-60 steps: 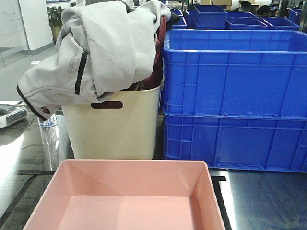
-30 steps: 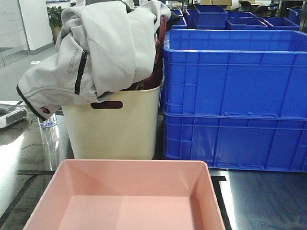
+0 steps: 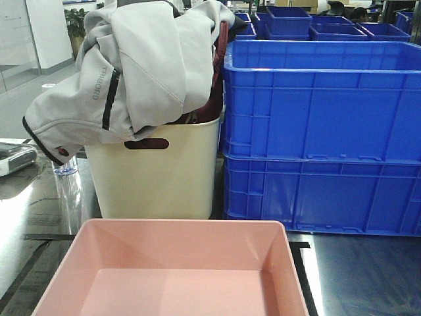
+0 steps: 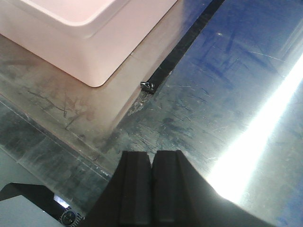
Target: Grab pink bin and stack on right shelf
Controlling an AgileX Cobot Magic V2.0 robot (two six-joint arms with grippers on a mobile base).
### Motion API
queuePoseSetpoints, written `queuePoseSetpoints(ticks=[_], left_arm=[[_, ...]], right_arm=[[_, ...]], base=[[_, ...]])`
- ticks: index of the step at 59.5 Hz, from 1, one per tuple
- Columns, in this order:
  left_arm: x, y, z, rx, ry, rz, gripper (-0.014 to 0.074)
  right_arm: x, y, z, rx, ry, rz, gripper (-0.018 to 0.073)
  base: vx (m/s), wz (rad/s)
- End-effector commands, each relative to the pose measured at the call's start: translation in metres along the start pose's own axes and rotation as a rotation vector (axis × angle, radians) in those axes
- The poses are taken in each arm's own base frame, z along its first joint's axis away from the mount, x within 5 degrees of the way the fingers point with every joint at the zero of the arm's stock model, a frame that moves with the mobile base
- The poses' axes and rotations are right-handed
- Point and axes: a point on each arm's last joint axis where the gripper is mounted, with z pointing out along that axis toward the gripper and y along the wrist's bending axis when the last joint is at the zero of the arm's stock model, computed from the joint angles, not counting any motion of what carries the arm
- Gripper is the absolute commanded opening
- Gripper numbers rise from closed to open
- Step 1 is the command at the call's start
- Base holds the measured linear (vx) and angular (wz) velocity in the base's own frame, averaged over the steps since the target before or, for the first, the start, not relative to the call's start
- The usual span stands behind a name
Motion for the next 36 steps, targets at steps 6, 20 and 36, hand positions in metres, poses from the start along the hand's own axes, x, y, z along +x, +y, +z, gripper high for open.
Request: queuePoseSetpoints(ticks=[6, 20, 36], left_arm=[[-0.001, 0.009, -0.009, -0.159, -0.201, -0.014, -0.0006], [0.036, 0.028, 0.003, -0.459, -0.493, -0.024, -0.0006], [0.086, 0.046, 0.042, -0.543, -0.640, -0.021, -0.0006]], right_arm=[[-0.012, -0.001, -0.004, 0.011, -0.077, -0.008, -0.0012], [-0.012, -0.001, -0.004, 0.012, -0.078, -0.009, -0.0012], [-0.012, -0.001, -0.004, 0.012, -0.077, -0.009, -0.0012]], base=[[0.00, 0.00], [0.00, 0.00], [0.00, 0.00]])
